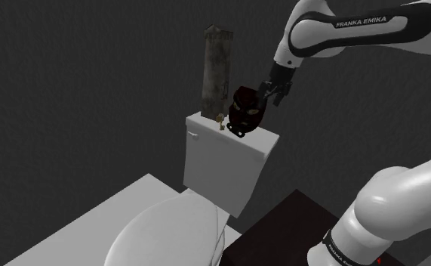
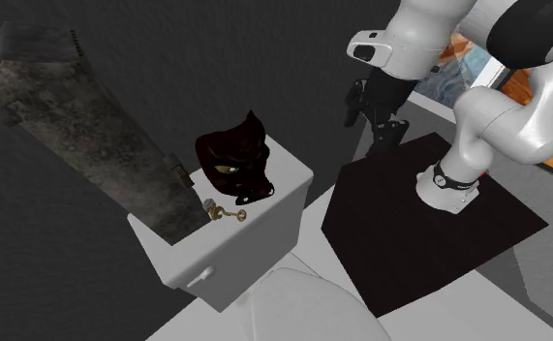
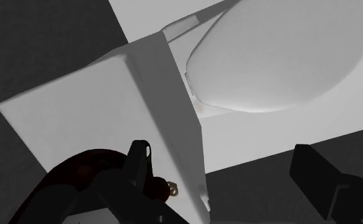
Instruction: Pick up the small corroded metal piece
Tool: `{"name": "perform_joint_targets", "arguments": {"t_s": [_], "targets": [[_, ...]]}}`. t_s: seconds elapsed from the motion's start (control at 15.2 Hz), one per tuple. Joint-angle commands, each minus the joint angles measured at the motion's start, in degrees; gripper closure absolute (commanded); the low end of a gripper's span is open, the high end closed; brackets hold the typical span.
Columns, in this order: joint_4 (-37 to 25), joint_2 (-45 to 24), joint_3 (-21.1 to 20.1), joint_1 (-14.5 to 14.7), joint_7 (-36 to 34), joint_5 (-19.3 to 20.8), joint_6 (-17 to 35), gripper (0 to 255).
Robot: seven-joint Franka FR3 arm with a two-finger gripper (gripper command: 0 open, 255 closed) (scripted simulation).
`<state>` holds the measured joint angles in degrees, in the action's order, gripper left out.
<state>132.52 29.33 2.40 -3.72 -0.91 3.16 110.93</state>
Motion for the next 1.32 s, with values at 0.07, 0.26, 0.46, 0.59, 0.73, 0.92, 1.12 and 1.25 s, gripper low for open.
{"name": "perform_joint_targets", "arguments": {"t_s": [0.07,0.26,0.46,0.59,0.73,0.92,1.12,1.25], "targets": [[-1.2,-6.4,1.4,-0.6,0.8,-0.1,4.4,0],[-2.7,-12.3,2.6,-1.0,1.5,-0.5,7.9,0],[-4.8,-18.4,3.7,-1.5,2.4,-1.3,11.0,0],[-6.6,-22.6,4.3,-1.8,3.1,-2.0,12.9,0],[-8.6,-26.9,4.9,-2.1,3.8,-2.8,14.5,0],[-12.0,-33.3,5.6,-2.8,4.9,-4.2,16.5,0],[-16.1,-39.8,6.0,-3.7,6.1,-5.8,17.9,0],[-19.1,-44.2,6.1,-4.3,6.8,-6.9,18.6,0]]}}
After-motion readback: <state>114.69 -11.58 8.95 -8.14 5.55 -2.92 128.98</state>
